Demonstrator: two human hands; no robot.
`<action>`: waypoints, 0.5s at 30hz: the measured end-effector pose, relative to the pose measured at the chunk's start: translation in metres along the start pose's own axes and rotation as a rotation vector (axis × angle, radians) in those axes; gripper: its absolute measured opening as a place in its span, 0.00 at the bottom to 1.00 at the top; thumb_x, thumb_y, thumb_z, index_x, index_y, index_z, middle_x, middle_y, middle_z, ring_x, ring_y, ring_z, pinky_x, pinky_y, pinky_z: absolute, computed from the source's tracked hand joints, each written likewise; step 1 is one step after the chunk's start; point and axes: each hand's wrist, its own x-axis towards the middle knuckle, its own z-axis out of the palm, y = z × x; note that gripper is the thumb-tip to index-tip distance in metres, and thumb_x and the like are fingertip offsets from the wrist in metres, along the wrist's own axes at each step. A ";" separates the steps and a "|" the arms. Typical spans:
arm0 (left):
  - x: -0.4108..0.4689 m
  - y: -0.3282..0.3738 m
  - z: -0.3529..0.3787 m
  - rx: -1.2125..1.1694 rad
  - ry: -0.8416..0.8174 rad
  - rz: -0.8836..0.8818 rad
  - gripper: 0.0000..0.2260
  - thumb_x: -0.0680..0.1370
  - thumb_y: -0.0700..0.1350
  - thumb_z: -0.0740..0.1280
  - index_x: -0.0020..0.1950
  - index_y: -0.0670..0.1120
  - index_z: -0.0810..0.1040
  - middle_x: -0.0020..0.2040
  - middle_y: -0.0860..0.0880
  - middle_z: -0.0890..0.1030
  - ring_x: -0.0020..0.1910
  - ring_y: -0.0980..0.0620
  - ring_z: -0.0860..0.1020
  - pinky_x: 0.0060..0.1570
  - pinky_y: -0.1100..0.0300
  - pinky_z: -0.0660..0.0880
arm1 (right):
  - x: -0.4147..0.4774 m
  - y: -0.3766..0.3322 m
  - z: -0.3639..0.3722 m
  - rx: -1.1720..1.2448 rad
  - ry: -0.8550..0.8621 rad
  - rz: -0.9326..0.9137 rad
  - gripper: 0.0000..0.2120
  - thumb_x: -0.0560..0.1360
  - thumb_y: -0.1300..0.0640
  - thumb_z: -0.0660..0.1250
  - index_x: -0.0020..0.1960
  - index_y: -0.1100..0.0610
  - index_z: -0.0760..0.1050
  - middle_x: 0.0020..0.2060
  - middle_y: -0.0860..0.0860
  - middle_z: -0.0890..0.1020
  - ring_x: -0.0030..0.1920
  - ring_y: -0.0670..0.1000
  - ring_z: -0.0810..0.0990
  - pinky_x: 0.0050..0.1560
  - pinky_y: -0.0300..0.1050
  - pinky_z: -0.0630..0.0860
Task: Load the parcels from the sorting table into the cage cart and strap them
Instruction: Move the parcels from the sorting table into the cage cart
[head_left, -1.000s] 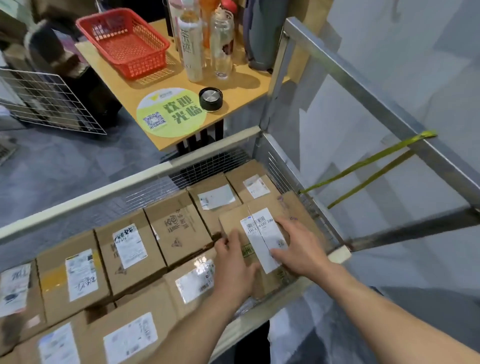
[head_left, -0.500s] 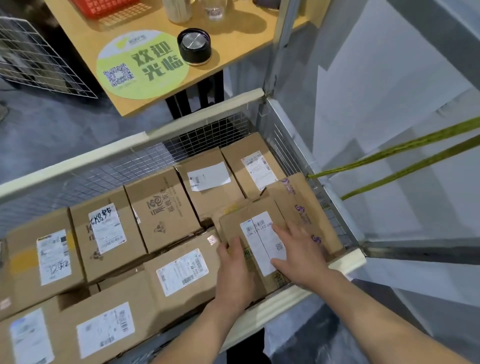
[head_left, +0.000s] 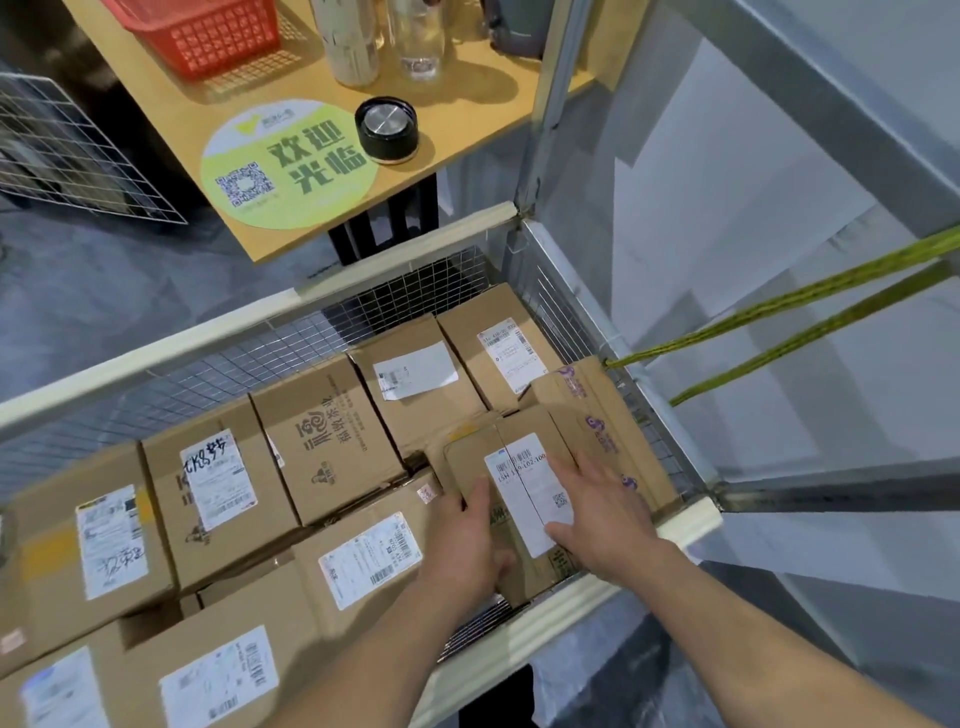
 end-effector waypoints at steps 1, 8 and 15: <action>-0.002 -0.001 -0.003 0.019 -0.014 0.017 0.41 0.72 0.46 0.75 0.77 0.56 0.54 0.72 0.45 0.62 0.65 0.46 0.70 0.63 0.55 0.72 | -0.002 -0.002 0.000 0.002 0.019 0.005 0.39 0.76 0.42 0.67 0.80 0.43 0.50 0.77 0.51 0.59 0.74 0.56 0.62 0.66 0.53 0.69; -0.029 0.000 -0.040 0.140 -0.040 0.129 0.35 0.76 0.52 0.71 0.78 0.52 0.56 0.73 0.42 0.63 0.66 0.45 0.71 0.63 0.55 0.71 | -0.048 -0.015 -0.012 0.124 0.131 0.139 0.26 0.73 0.44 0.66 0.68 0.44 0.62 0.62 0.48 0.69 0.63 0.55 0.71 0.54 0.50 0.74; -0.105 0.060 -0.099 0.376 0.054 0.488 0.35 0.79 0.56 0.64 0.80 0.49 0.50 0.78 0.48 0.55 0.76 0.48 0.57 0.70 0.53 0.64 | -0.177 -0.041 -0.061 0.293 0.476 0.291 0.33 0.79 0.44 0.65 0.79 0.54 0.58 0.78 0.56 0.61 0.79 0.55 0.56 0.75 0.48 0.57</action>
